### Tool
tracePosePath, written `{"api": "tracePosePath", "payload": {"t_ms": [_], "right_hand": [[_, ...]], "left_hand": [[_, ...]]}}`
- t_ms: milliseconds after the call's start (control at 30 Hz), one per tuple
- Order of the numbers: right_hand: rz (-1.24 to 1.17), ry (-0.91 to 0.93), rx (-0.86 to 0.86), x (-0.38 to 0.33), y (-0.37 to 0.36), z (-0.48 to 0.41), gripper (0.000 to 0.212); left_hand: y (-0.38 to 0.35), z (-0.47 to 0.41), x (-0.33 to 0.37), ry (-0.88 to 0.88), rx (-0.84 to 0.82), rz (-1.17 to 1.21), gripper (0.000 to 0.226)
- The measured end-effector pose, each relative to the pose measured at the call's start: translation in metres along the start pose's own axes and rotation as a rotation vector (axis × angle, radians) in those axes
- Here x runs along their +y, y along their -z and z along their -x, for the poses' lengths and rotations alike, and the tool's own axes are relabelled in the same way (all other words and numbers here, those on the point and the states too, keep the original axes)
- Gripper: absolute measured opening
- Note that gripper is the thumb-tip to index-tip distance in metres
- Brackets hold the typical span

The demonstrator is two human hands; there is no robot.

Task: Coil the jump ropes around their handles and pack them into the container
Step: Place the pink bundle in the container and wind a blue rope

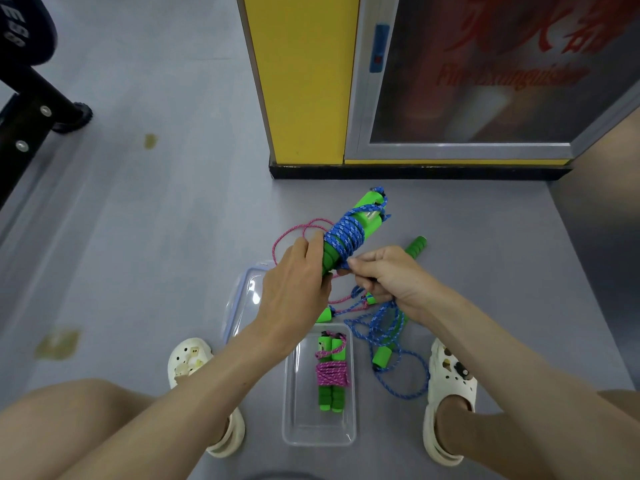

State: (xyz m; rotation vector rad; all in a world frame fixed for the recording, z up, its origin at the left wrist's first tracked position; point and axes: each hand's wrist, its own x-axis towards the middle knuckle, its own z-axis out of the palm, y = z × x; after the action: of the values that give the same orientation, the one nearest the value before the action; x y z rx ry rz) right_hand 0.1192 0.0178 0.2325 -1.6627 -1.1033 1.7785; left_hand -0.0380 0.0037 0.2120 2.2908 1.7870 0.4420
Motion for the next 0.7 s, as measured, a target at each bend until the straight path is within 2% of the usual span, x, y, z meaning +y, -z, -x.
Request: {"api": "tracePosePath", "payload": {"t_ms": [200,400,567,633,700], "right_hand": [[-0.056,0.038,-0.025,-0.006,-0.002,0.002,0.036],[-0.068,0.001,0.085,-0.003,-0.004,0.000,0.048],[-0.089,-0.044,0.150,-0.002,-0.004,0.000,0.046],[-0.095,-0.052,0.190,-0.002,-0.004,0.000,0.043],[-0.101,-0.060,0.221,-0.003,-0.002,0.000,0.042]], "left_hand": [[-0.015,0.004,-0.001,-0.106,0.025,0.110,0.068],[-0.022,0.006,0.000,-0.195,-0.017,0.123,0.071],[-0.025,0.006,-0.004,-0.291,-0.003,0.121,0.059],[-0.023,0.006,-0.001,-0.292,-0.048,0.191,0.059],[-0.019,0.007,0.003,-0.181,-0.141,0.393,0.061]]}}
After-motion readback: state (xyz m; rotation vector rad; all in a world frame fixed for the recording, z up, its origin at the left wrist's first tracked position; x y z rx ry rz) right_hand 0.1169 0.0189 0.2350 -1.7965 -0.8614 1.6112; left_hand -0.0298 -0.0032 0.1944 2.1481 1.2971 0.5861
